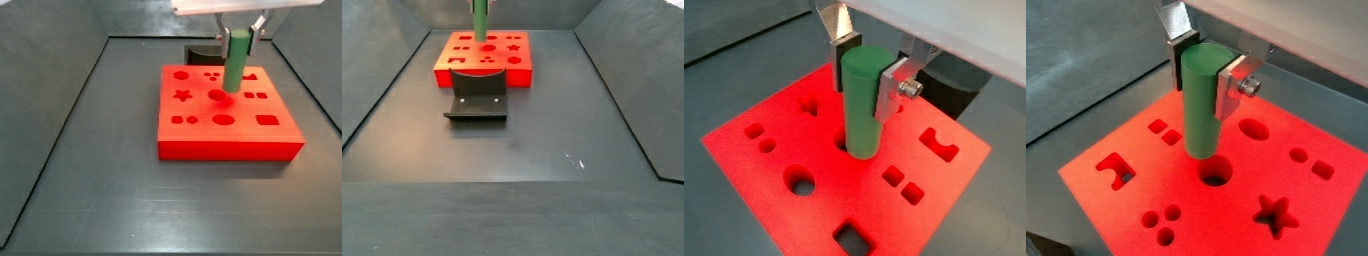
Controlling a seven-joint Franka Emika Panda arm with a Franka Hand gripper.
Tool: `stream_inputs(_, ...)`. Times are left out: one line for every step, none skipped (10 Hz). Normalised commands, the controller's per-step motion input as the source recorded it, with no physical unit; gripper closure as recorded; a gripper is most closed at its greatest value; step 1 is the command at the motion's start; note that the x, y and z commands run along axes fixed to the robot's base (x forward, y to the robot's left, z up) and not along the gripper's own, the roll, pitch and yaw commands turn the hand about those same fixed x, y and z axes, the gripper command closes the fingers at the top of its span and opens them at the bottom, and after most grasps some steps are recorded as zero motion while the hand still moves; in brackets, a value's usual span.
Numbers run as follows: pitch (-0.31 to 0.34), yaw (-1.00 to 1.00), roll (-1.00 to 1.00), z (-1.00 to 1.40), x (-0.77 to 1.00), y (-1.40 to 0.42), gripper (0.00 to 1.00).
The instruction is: Insert the round object.
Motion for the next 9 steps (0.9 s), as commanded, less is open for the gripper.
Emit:
stream_inputs(0.319, -0.43, 0.0, -0.2, 0.37, 0.09, 1.0)
stream_inputs(0.356, -0.46, 0.0, -0.14, 0.28, 0.09, 1.0)
stream_inputs(0.379, -0.48, 0.0, -0.09, 0.22, 0.11, 1.0)
stream_inputs(0.419, -0.47, 0.0, 0.0, 0.16, 0.08, 1.0)
stream_inputs(0.496, -0.47, 0.0, 0.06, 0.0, 0.03, 1.0)
stream_inputs(0.5, -0.46, 0.02, 0.17, 0.0, 0.04, 1.0)
stream_inputs(0.433, -0.4, 0.0, 0.07, 0.18, 0.0, 1.0)
stream_inputs(0.189, -0.2, 0.0, -0.11, 0.1, 0.0, 1.0)
stream_inputs(0.0, 0.0, 0.0, 0.0, 0.02, 0.0, 1.0)
